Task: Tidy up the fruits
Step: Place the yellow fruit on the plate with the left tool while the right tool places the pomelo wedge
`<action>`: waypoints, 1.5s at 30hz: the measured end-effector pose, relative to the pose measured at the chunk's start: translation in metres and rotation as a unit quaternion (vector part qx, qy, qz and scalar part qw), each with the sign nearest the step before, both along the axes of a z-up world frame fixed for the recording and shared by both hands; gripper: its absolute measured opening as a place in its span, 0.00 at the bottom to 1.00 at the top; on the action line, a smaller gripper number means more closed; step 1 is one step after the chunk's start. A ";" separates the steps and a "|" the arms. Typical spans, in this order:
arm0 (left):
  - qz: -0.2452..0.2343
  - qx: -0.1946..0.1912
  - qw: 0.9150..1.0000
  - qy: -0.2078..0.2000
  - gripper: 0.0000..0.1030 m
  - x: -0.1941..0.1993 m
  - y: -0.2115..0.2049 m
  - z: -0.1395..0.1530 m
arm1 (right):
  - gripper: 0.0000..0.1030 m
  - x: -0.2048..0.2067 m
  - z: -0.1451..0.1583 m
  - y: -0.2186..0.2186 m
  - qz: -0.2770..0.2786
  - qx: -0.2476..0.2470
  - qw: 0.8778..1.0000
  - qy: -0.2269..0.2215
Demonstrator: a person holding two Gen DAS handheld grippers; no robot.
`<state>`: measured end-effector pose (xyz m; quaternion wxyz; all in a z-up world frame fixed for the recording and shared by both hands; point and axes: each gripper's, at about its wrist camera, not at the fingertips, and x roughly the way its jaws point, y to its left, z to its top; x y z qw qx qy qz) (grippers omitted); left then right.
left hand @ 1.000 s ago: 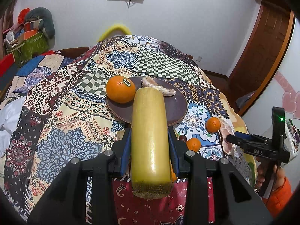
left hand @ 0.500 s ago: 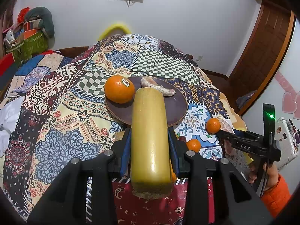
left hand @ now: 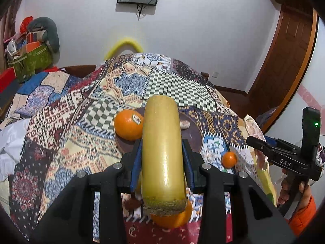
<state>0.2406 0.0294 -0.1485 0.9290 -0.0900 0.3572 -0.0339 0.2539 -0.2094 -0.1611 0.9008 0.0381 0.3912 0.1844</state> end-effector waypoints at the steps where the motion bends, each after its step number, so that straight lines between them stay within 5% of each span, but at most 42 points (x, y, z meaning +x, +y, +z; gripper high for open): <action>1: 0.000 0.001 1.000 -0.002 0.36 0.004 0.000 0.001 | 0.47 0.002 0.003 0.004 0.003 0.000 1.000 -0.005; 16: -0.009 0.003 1.000 0.021 0.36 0.070 0.002 -0.018 | 0.47 0.050 0.002 0.063 0.050 0.006 0.998 -0.025; 45: -0.014 0.004 0.998 0.068 0.36 0.132 0.008 -0.059 | 0.48 0.102 -0.046 0.113 0.083 -0.041 0.993 0.070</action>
